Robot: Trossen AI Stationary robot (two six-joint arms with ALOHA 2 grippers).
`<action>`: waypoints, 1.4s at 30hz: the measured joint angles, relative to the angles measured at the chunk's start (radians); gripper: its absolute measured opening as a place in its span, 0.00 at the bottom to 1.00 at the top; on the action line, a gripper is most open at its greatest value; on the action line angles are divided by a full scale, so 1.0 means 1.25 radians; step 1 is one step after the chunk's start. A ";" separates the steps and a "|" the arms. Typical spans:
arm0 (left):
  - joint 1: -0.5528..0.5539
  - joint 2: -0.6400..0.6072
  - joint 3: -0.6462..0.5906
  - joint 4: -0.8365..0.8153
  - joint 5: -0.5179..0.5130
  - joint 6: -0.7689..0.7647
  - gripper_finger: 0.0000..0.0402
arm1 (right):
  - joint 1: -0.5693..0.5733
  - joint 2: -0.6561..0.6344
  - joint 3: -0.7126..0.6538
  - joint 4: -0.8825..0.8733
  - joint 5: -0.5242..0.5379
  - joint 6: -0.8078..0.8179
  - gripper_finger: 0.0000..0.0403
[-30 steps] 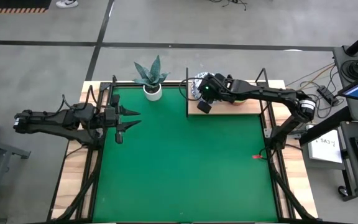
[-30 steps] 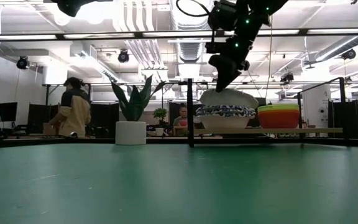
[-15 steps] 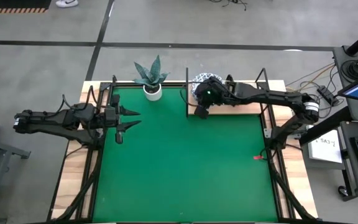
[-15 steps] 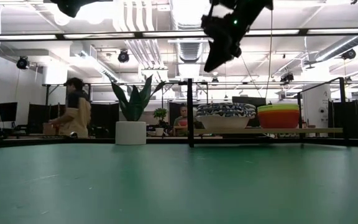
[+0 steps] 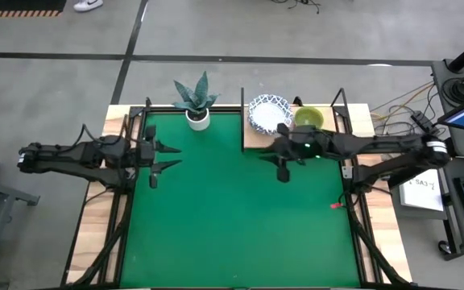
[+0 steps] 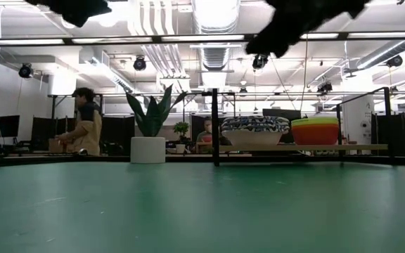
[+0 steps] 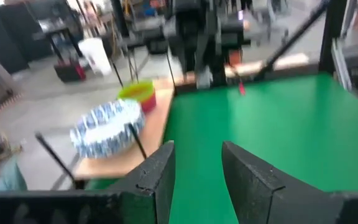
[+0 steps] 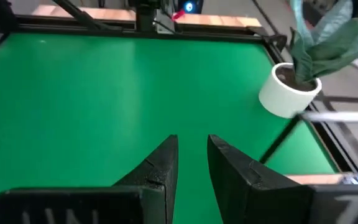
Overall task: Place and stack bowls onto a shelf
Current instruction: Return to Home Position
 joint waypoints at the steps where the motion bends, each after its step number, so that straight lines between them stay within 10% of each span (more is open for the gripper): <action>1: 0.000 -0.007 -0.003 -0.031 0.000 -0.004 0.28 | 0.003 -0.029 -0.026 0.004 0.001 -0.002 0.19; 23: -0.001 -0.457 -0.284 0.056 -0.003 -0.110 0.27 | 0.012 -0.613 -0.421 0.079 -0.108 -0.053 0.19; 34: 0.002 -0.451 -0.355 0.120 -0.021 -0.136 0.19 | 0.014 -0.873 -0.593 0.088 -0.153 -0.047 0.19; 42: 0.002 -0.455 -0.520 0.322 -0.016 -0.169 0.19 | 0.014 -0.859 -0.680 0.176 -0.183 -0.041 0.16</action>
